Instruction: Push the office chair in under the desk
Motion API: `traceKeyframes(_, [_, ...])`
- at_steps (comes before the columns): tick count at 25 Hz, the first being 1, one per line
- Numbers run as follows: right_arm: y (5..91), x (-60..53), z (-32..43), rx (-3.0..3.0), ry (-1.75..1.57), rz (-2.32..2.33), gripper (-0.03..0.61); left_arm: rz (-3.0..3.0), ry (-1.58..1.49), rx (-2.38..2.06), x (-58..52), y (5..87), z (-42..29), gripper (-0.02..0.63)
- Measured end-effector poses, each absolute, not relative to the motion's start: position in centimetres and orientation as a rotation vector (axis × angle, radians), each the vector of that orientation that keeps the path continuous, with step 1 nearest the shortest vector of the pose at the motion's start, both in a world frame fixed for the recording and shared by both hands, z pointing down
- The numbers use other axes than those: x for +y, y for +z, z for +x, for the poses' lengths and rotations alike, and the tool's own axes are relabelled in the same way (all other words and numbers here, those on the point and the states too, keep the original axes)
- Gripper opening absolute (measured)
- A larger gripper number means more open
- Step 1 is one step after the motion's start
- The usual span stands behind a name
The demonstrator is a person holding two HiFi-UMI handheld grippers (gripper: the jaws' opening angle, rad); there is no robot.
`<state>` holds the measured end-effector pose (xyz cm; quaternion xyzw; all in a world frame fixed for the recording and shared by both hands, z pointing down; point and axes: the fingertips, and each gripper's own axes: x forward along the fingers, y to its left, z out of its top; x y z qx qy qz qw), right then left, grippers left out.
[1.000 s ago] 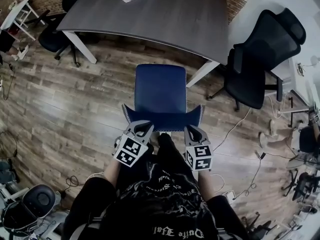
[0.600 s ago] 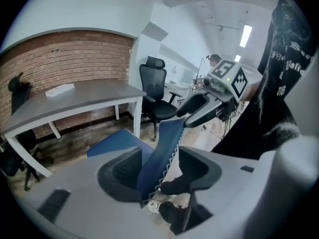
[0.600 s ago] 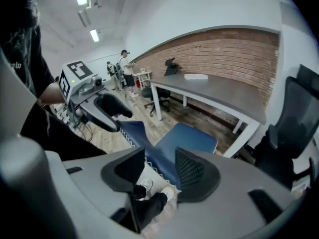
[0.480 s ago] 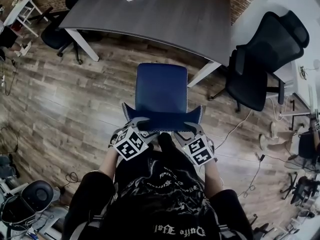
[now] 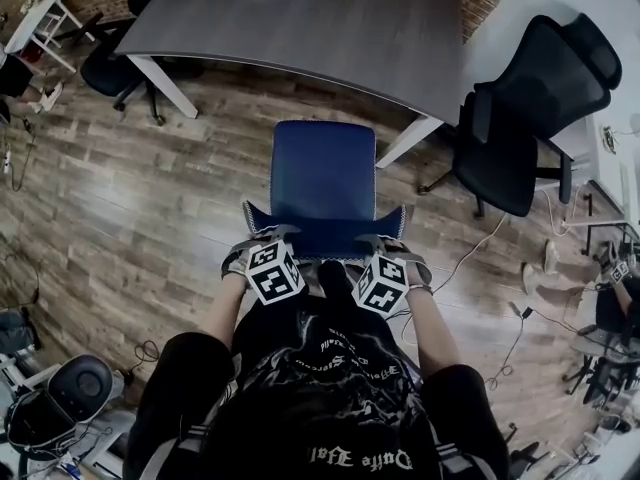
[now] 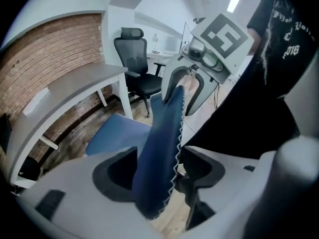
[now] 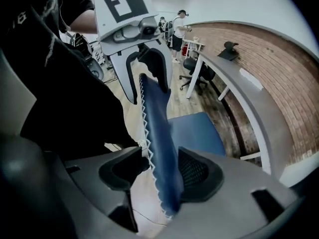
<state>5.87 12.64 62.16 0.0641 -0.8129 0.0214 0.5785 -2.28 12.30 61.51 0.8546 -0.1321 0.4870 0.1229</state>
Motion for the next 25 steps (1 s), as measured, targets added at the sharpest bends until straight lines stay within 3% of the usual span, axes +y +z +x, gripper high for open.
traceKeyframes(14, [66.0, 12.8, 6.3, -1.823, 0.034, 0.024, 0.229, 2.420, 1.606, -0.320, 12.6, 65.6, -1.9, 0.298])
traceKeyframes(19, [66.4, 12.7, 6.6, -1.818, 0.012, 0.021, 0.219, 2.425, 1.655, -0.245, 13.1, 65.9, -1.4, 0.237])
traceKeyframes(23, [66.6, 12.6, 6.6, -1.828, -0.074, 0.042, 0.148, 2.489, 1.762, -0.270, 13.1, 66.2, -1.4, 0.130])
traceKeyframes(25, [66.8, 12.6, 6.6, -1.819, -0.097, 0.031, 0.132, 2.496, 1.775, -0.258, 13.2, 66.4, -1.4, 0.114])
